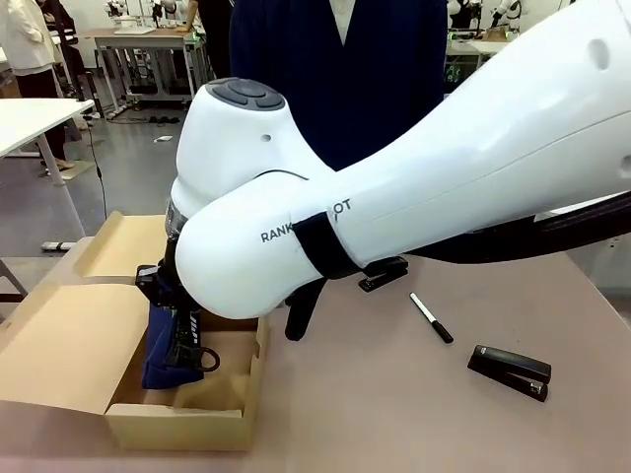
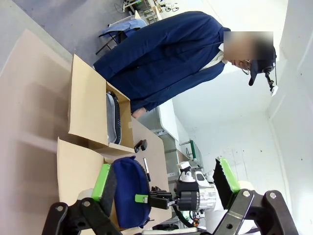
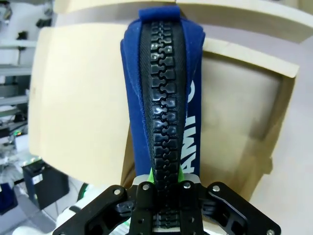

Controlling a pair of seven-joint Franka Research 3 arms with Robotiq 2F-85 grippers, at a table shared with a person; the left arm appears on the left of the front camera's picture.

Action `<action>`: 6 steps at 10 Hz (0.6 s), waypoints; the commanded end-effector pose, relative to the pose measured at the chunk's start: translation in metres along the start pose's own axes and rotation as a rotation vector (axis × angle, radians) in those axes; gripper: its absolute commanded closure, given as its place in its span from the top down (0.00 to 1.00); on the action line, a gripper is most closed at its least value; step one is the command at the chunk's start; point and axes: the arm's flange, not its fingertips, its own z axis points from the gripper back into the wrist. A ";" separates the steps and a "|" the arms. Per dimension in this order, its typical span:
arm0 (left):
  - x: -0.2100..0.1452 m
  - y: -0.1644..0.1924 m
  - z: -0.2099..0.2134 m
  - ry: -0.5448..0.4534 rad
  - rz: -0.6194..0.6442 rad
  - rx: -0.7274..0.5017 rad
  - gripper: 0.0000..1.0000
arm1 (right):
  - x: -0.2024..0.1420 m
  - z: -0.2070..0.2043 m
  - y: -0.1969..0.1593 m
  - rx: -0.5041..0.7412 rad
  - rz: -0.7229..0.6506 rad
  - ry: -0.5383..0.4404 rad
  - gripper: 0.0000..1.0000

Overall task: Place items inside the box.
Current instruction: Pick up a Pencil pouch or Stapler and place it inside the Mailer Box closest to the robot.

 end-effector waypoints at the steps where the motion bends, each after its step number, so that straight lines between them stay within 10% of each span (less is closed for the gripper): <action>1: 0.000 -0.001 -0.001 -0.010 -0.020 -0.021 1.00 | 0.001 -0.015 0.016 -0.024 -0.047 -0.006 0.09; 6: 0.000 -0.001 -0.001 -0.010 -0.020 -0.021 1.00 | 0.001 -0.048 0.004 -0.082 -0.098 0.087 0.09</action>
